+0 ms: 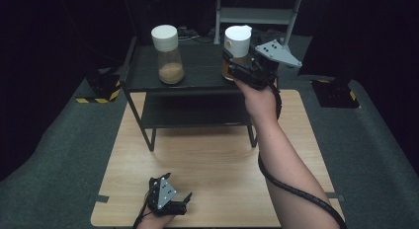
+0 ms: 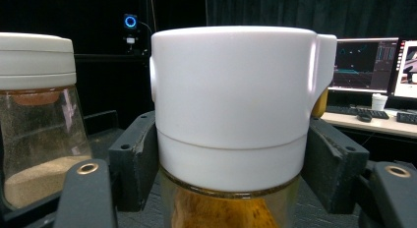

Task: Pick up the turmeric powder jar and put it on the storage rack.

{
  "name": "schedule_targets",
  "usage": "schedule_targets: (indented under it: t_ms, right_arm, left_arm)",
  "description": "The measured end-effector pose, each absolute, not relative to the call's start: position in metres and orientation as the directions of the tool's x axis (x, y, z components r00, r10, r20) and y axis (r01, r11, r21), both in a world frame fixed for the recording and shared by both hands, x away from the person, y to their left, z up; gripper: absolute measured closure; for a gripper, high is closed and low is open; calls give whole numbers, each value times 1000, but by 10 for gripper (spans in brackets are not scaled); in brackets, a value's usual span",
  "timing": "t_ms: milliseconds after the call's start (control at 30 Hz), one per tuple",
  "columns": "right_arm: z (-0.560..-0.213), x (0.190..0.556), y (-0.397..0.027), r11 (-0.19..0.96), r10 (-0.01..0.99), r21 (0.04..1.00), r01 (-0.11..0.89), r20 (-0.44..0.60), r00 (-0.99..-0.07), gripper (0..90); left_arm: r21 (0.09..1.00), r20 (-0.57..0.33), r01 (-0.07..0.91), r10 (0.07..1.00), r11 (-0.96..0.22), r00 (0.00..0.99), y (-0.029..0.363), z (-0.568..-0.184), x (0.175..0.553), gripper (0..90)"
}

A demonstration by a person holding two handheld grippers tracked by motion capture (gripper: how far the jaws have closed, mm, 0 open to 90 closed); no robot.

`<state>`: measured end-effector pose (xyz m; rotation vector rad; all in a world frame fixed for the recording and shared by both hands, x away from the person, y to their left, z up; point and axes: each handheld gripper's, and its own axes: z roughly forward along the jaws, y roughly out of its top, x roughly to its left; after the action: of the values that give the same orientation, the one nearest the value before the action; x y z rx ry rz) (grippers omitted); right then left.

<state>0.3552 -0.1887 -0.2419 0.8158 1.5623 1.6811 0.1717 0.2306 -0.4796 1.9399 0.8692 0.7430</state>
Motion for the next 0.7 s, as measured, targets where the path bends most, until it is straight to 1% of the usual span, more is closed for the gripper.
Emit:
schedule_targets:
  t_ms: [700]
  right_arm:
    - [-243, 357, -189, -34, 824, 997, -74, -14, -567, 293]
  left_arm:
    - [876, 166, 284, 797, -389, 581, 230, -480, 171, 14]
